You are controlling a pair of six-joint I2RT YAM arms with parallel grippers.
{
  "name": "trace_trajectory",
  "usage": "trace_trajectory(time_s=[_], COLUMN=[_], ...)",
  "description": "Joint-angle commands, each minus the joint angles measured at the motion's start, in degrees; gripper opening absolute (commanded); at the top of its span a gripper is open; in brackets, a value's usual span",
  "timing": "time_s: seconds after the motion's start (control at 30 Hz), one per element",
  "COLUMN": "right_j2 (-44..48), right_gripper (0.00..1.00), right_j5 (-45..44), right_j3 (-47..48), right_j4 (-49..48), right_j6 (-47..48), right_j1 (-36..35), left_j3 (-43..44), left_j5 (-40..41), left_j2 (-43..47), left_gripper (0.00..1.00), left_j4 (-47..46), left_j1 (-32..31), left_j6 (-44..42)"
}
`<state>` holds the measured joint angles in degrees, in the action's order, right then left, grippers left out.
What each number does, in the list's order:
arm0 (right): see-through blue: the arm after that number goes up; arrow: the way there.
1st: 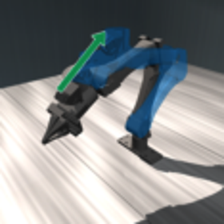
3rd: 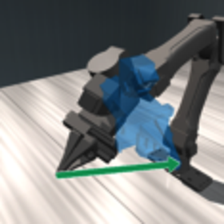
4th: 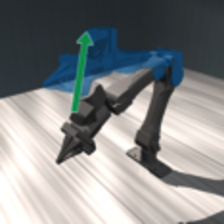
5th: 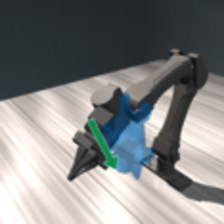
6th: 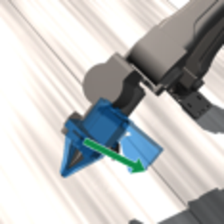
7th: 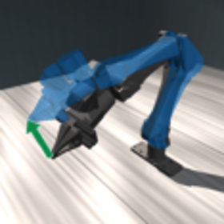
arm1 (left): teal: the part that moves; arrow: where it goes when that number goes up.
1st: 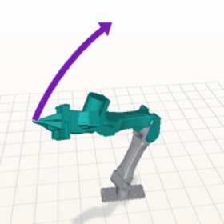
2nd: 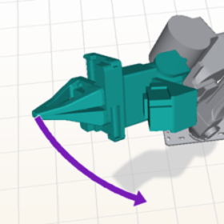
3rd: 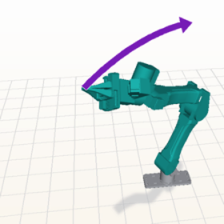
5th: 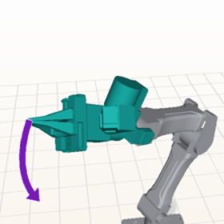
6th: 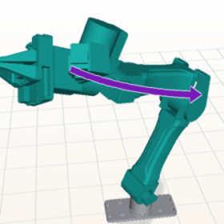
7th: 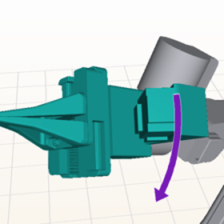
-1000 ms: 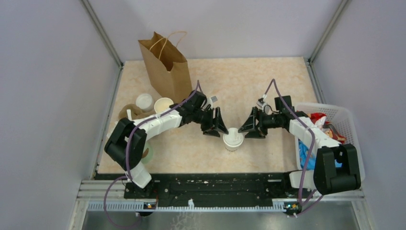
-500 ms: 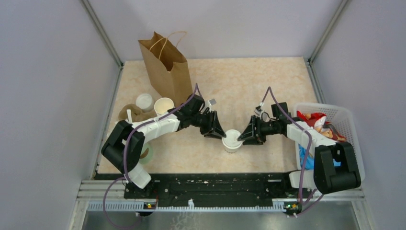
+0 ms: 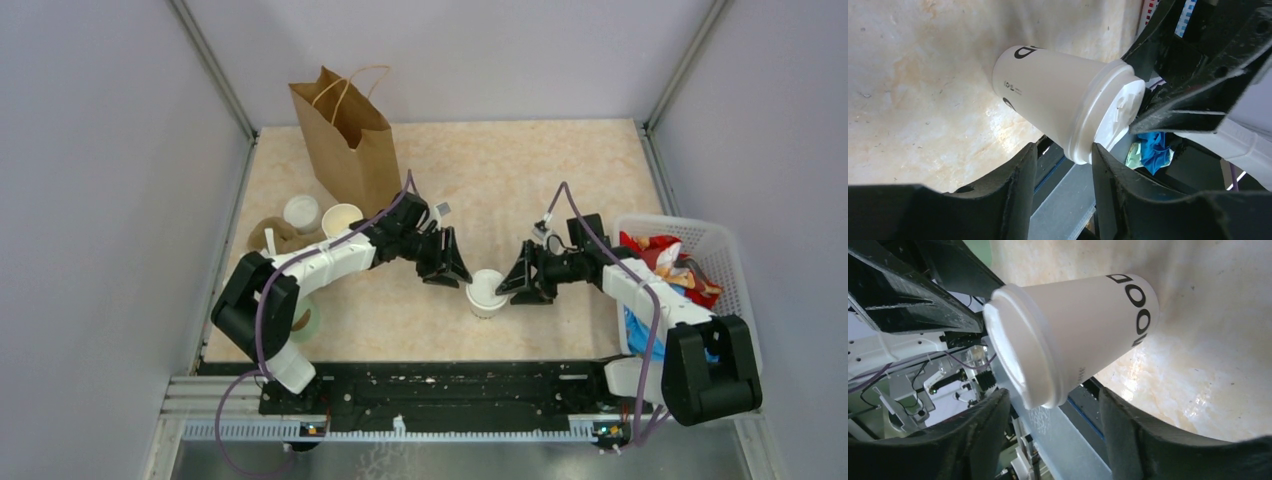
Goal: Pack the takeout coffee
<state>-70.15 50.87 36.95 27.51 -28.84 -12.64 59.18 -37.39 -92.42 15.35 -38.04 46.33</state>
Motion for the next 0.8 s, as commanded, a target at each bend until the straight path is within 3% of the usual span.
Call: trace_trajectory(time_s=[0.0, 0.13, 0.27, 0.33, 0.53, 0.77], right_j2=[0.04, -0.51, 0.01, 0.14, 0.78, 1.94], right_gripper=[0.57, 0.48, 0.47, 0.49, 0.68, 0.67], right_j5=[-1.35, -6.28, -9.7, -10.98, -4.95, -2.73], right_j3=[-4.02, -4.01, 0.53, 3.51, 6.1, 0.96], right_j4=[-4.72, -4.51, -1.06, 1.42, 4.77, -0.26], right_j6=[-1.64, -0.29, 2.47, 4.35, 3.99, -0.17], right_j1=[-0.36, 0.08, 0.08, 0.08, -1.55, -2.84], left_j3=[-4.37, -7.79, -7.37, -6.37, -2.49, -1.78], left_j5=[0.88, 1.89, 1.89, 1.73, 0.92, -1.34], left_j2=[-0.62, 0.93, 3.97, 5.23, 5.65, 1.2], left_gripper=[0.47, 0.43, 0.43, 0.44, 0.63, 0.69], left_j4=[-1.61, -1.84, -1.35, -1.17, -1.78, -4.91], left_j1=[-0.1, -0.1, -0.11, -0.1, -0.15, -0.47], left_j6=[-1.35, -1.75, -0.97, -0.36, 1.21, 1.44])
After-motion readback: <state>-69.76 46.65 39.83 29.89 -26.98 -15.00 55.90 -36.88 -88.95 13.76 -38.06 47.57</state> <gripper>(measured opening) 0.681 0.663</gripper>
